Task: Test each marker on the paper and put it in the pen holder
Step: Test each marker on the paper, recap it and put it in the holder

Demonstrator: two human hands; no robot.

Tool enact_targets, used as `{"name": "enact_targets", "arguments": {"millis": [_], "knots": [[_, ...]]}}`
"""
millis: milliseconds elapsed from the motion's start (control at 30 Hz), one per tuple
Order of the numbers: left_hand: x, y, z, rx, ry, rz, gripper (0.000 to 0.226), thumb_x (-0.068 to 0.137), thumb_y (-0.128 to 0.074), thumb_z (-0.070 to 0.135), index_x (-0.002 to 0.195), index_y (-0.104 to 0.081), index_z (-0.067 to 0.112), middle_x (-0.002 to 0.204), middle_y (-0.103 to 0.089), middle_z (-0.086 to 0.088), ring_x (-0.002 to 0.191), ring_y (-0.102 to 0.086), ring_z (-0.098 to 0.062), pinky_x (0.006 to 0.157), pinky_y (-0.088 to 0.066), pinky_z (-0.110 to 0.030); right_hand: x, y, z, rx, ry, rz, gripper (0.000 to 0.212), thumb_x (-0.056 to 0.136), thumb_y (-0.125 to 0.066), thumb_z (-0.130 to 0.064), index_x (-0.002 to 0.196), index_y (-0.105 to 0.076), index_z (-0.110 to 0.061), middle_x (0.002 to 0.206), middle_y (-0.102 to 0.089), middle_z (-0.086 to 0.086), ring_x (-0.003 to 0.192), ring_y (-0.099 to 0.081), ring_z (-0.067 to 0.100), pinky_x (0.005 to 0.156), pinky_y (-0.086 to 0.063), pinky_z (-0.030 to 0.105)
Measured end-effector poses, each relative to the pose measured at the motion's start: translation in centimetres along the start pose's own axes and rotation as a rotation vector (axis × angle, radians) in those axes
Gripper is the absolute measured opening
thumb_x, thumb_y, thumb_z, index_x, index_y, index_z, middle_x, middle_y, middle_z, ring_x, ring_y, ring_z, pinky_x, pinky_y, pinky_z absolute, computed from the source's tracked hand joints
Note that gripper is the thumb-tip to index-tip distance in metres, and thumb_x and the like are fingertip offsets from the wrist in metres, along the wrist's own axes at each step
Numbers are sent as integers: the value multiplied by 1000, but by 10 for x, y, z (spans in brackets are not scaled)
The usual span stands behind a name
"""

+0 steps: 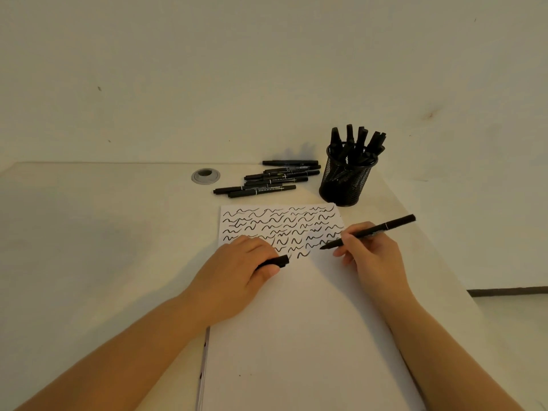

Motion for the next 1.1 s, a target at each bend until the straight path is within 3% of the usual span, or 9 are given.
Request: {"name": "enact_targets", "arguments": {"millis": [233, 300, 500, 633, 800, 933, 1100], "knots": [[-7, 0, -13, -113, 65, -17, 36, 92, -33, 41, 102, -59, 20, 103, -59, 10, 96, -47, -9, 86, -38, -27, -1, -11, -1, -125, 75, -64, 15, 85, -55, -13, 74, -56, -23, 62, -69, -3, 55, -59, 4, 58, -46, 21], [-6, 0, -14, -132, 77, -28, 37, 89, -32, 43, 100, -59, 20, 100, -59, 10, 94, -47, -9, 84, -38, -25, 0, -9, -3, -135, 98, -51, 17, 86, -55, -14, 74, -55, -26, 62, -69, -5, 56, -59, 3, 58, -46, 17], [-8, -2, -18, -149, 104, -31, 24, 92, -40, 36, 99, -59, 22, 98, -58, 12, 93, -47, -9, 82, -38, -21, 1, 5, 3, -155, 72, 64, 22, 83, -53, -16, 69, -54, -34, 60, -66, -9, 55, -58, 2, 51, -41, 9], [-7, -1, -18, -155, 110, -29, 21, 93, -42, 34, 96, -58, 21, 94, -58, 8, 90, -47, -9, 79, -38, -23, 2, 21, -4, -79, 104, 159, 15, 88, -54, -20, 79, -53, -32, 68, -68, -5, 58, -60, 1, 55, -44, 21], [-7, 6, -20, -169, 128, 19, 18, 93, -45, 31, 93, -59, 20, 81, -52, 14, 80, -45, -8, 70, -36, -19, 1, 28, -18, 20, 93, 204, 12, 88, -56, -15, 83, -57, -26, 63, -66, -6, 54, -56, -2, 47, -44, 11], [-9, 19, -24, -238, 160, 140, 20, 90, -45, 40, 90, -59, 25, 78, -54, 16, 71, -47, -3, 59, -35, -14, 5, 9, -36, 177, 33, 98, 14, 90, -53, -16, 80, -60, -22, 58, -65, -7, 53, -56, 3, 46, -44, 16], [-11, 28, -28, -300, 193, 214, 20, 85, -44, 44, 89, -60, 33, 76, -61, 14, 73, -52, 1, 59, -37, -10, 5, -38, -39, 465, -68, -90, 33, 96, -41, -25, 76, -65, -15, 56, -61, 3, 50, -53, 13, 44, -42, 22]]}}
Point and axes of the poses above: each hand's wrist, its own x-axis towards the middle knuckle, its own y-axis out of the back of the hand, z = x × y, the point moved 10 cm from there along x, towards the middle knuckle
